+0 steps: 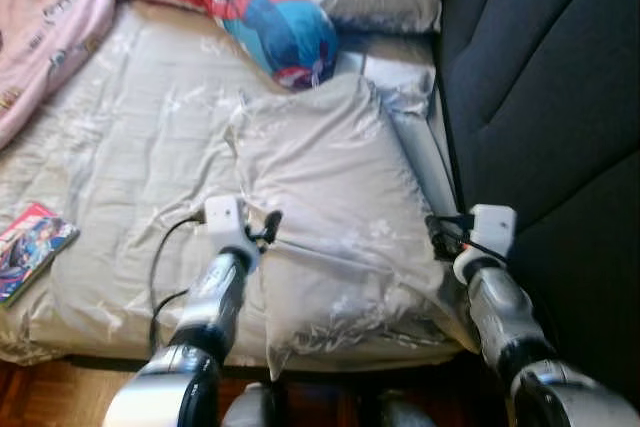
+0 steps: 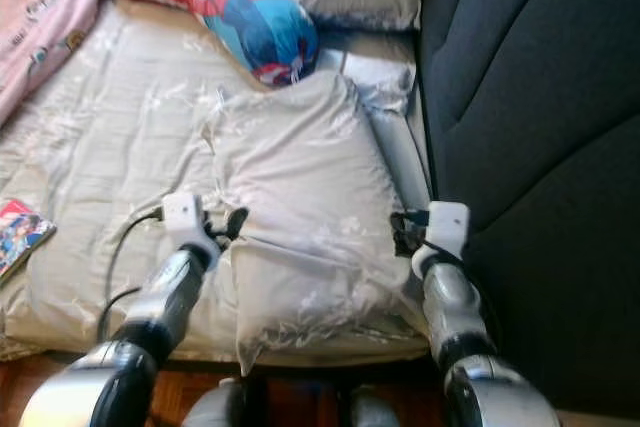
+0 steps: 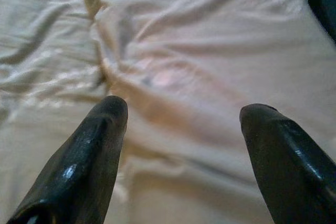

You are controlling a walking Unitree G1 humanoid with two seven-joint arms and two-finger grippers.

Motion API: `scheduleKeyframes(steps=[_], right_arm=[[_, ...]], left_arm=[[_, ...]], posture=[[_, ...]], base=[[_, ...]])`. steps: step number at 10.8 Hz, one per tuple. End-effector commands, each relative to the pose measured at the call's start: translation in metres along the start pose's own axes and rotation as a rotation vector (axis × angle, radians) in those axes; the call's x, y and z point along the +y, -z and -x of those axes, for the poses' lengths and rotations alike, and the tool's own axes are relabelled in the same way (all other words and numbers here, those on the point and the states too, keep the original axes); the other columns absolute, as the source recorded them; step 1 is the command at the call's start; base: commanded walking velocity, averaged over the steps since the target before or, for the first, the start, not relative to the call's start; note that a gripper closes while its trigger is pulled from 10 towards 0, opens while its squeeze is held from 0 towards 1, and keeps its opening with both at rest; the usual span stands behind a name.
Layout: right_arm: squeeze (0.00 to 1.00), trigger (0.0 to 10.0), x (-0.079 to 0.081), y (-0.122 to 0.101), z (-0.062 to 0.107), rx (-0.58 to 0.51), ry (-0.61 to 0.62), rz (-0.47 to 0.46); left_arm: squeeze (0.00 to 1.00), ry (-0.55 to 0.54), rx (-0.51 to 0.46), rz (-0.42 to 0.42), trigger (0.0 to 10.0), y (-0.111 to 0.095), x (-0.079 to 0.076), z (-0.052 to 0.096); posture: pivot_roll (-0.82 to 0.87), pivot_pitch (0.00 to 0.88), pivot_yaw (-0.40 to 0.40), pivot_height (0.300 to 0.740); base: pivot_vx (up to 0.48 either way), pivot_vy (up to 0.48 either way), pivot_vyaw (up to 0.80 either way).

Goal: Clean up the room

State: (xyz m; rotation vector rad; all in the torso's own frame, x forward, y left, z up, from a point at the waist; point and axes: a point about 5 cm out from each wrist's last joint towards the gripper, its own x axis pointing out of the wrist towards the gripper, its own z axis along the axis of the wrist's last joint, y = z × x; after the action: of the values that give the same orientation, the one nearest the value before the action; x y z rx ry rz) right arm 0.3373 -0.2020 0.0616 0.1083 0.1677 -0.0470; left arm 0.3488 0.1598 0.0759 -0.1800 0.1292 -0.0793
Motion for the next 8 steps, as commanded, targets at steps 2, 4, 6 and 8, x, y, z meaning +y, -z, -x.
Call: scheduleKeyframes(steps=[2, 4, 6, 8], right_arm=[[0.00, 10.0, -0.011, 0.015, 0.019, -0.060, -0.001, 0.031], [0.00, 10.0, -0.010, 0.022, 0.038, -0.139, -0.031, 0.059], [0.00, 10.0, -0.002, 0.031, 0.050, -0.167, -0.071, 0.086], [0.00, 10.0, 0.002, 0.029, 0.054, -0.198, -0.046, 0.058]], left_arm=[[0.00, 0.003, -0.019, -0.126, 10.0, 0.019, 0.027, 0.028], [0.00, -0.017, -0.086, -0.172, 10.0, 0.022, 0.038, 0.049], [0.00, -0.015, -0.161, -0.231, 10.0, 0.015, 0.033, 0.056], [0.00, -0.060, -0.193, -0.242, 10.0, 0.008, 0.038, 0.059]], posture=[[0.03, 0.321, -0.018, 0.740], [0.01, 0.245, -0.009, 0.740], [0.01, 0.141, 0.001, 0.740], [0.01, 0.081, 0.011, 0.740]], base=[[0.000, 0.000, 0.00], [0.000, 0.000, 0.00], [0.000, 0.000, 0.00], [0.000, 0.000, 0.00]])
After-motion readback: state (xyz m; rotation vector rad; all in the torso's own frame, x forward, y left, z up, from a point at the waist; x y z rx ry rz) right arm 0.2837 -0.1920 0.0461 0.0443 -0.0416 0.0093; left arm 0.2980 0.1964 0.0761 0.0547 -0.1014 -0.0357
